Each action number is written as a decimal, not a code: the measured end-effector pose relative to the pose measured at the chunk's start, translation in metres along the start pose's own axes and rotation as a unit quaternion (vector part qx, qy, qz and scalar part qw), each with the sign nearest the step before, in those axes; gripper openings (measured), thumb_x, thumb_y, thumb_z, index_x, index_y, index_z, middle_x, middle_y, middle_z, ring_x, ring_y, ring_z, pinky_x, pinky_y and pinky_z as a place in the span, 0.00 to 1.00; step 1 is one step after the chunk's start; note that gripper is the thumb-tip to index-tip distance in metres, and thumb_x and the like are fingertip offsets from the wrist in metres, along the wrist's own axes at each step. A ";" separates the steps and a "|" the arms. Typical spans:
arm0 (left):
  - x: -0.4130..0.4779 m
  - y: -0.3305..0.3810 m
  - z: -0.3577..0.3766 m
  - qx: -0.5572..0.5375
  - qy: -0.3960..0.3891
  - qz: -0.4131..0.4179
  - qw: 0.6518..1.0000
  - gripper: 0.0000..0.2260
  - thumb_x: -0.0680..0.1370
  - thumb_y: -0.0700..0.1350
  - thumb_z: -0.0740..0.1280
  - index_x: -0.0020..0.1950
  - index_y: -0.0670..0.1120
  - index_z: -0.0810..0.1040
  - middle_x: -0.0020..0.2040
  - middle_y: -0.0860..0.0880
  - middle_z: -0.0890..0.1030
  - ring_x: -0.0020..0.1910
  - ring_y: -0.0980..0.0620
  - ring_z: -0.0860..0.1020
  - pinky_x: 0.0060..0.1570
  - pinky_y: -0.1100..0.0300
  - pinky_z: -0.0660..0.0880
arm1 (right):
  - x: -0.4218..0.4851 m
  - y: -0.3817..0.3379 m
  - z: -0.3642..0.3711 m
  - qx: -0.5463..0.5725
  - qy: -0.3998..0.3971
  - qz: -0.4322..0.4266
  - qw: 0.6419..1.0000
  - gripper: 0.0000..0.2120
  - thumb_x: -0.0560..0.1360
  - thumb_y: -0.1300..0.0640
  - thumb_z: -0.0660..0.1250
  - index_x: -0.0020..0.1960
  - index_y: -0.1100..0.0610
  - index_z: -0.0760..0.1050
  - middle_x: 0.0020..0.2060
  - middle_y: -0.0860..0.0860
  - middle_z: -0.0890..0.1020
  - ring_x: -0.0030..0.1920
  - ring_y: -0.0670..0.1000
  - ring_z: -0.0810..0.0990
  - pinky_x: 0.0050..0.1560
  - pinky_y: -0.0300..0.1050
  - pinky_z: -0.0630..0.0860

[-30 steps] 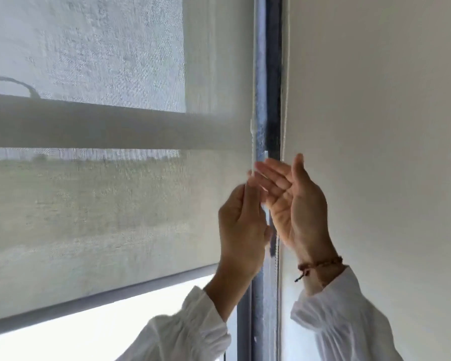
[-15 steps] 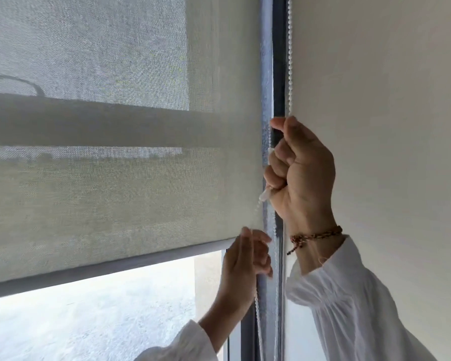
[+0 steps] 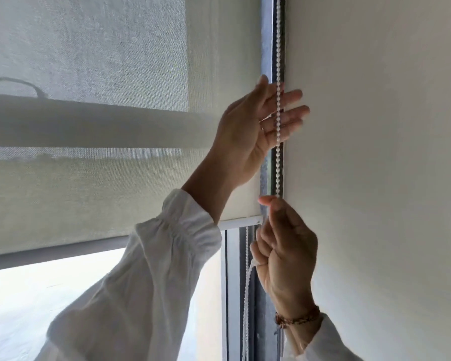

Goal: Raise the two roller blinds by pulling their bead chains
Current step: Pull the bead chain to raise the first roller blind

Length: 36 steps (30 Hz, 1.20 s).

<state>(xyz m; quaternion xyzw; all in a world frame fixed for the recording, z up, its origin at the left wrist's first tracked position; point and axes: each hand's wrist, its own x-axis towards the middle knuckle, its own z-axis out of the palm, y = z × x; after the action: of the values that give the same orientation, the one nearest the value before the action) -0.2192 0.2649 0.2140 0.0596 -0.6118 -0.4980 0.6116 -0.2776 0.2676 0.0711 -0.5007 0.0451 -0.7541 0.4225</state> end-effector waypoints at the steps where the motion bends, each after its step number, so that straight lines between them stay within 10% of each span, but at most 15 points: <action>1: 0.001 0.001 0.004 -0.003 0.013 -0.011 1.000 0.14 0.80 0.49 0.56 0.48 0.41 0.74 0.34 0.48 0.78 0.27 0.54 0.77 0.27 0.64 0.75 | -0.004 0.005 -0.002 0.001 -0.011 0.007 1.000 0.16 0.63 0.42 0.72 0.43 0.53 0.82 0.19 0.41 0.61 0.18 0.40 0.55 0.21 0.29 0.56; 4: 0.002 -0.008 0.014 0.029 0.100 0.005 0.995 0.15 0.80 0.50 0.57 0.38 0.45 0.74 0.21 0.55 0.63 0.17 0.59 0.58 0.16 0.68 0.55 | -0.009 0.013 -0.006 0.004 -0.029 0.031 0.999 0.20 0.61 0.39 0.74 0.44 0.53 0.82 0.19 0.41 0.62 0.19 0.40 0.55 0.21 0.29 0.56; 9: -0.002 -0.015 0.025 -0.036 0.139 0.080 0.986 0.17 0.79 0.49 0.58 0.30 0.47 0.66 0.17 0.56 0.59 0.16 0.58 0.54 0.18 0.70 0.52 | 0.006 0.004 -0.001 0.058 -0.013 0.083 0.995 0.15 0.67 0.45 0.64 0.31 0.53 0.81 0.19 0.45 0.72 0.18 0.41 0.66 0.19 0.32 0.66; 16: -0.025 -0.054 0.006 0.026 0.135 0.116 0.984 0.19 0.80 0.46 0.57 0.29 0.46 0.65 0.19 0.55 0.60 0.16 0.58 0.56 0.19 0.70 0.54 | 0.038 -0.008 -0.014 0.068 -0.038 0.121 0.990 0.31 0.71 0.35 0.48 0.55 0.53 0.79 0.52 0.50 0.84 0.57 0.50 0.80 0.56 0.45 0.77; 27: -0.112 -0.153 -0.028 0.093 0.185 -0.044 0.977 0.22 0.79 0.47 0.59 0.23 0.52 0.63 0.22 0.55 0.58 0.19 0.58 0.55 0.19 0.67 0.53 | 0.090 -0.048 0.004 -0.038 0.005 0.117 0.992 0.18 0.77 0.44 0.57 0.46 0.57 0.77 0.35 0.50 0.84 0.38 0.48 0.83 0.37 0.45 0.81; 36: -0.119 -0.158 -0.025 0.123 0.177 -0.044 0.975 0.22 0.79 0.48 0.59 0.24 0.55 0.65 0.22 0.53 0.58 0.19 0.57 0.54 0.20 0.66 0.52 | 0.112 -0.065 0.032 -0.082 0.043 0.086 0.992 0.10 0.77 0.54 0.62 0.43 0.58 0.77 0.26 0.46 0.73 0.21 0.42 0.64 0.18 0.34 0.58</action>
<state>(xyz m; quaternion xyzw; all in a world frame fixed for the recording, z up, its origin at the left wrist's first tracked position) -0.2547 0.2543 0.0178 0.2487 -0.5468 -0.4274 0.6757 -0.3062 0.2438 0.1995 -0.4947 0.1678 -0.7299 0.4409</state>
